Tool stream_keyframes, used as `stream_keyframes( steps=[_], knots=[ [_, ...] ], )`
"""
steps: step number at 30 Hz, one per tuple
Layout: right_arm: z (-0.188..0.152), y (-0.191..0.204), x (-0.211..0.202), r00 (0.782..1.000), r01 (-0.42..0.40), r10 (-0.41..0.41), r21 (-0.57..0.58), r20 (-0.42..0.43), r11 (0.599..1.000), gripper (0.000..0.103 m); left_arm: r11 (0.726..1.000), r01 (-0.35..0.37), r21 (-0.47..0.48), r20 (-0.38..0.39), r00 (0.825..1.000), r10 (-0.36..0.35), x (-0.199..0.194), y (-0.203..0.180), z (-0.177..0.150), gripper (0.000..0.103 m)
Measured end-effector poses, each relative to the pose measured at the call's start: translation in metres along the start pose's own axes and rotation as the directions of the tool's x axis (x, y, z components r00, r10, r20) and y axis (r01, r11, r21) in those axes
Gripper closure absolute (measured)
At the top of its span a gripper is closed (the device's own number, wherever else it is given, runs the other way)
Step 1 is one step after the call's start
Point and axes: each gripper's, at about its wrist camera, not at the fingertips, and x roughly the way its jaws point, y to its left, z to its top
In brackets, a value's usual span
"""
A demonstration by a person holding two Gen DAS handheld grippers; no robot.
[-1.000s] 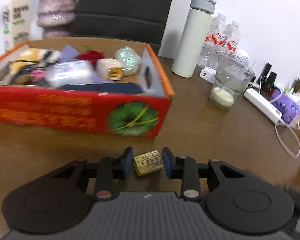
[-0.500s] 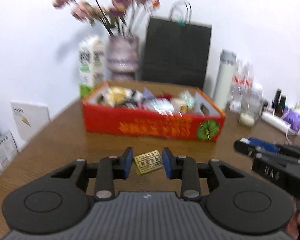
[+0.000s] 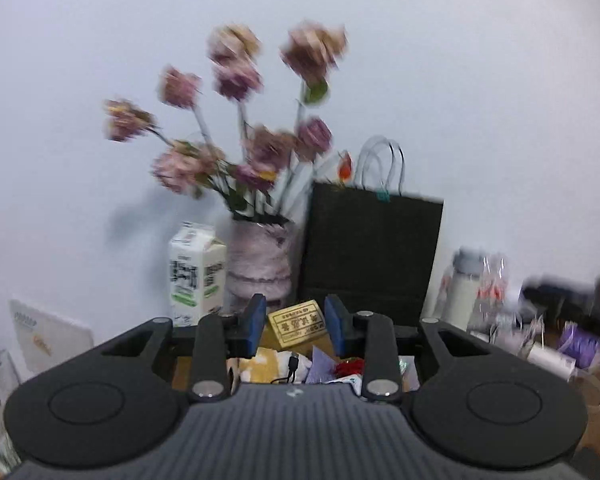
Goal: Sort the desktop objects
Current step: 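Carry the round cap and gold block into the box and open both grippers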
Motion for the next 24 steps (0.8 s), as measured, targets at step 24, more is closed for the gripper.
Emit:
stream_keyframes(
  steps=[24],
  knots=[
    [-0.099, -0.059, 0.246, 0.742, 0.160, -0.090, 0.045, -0.664, 0.986, 0.040, 0.990, -0.090, 0.108, -0.482, 0.866, 0.132, 0.228, 0.042, -0.045, 0.045]
  ],
)
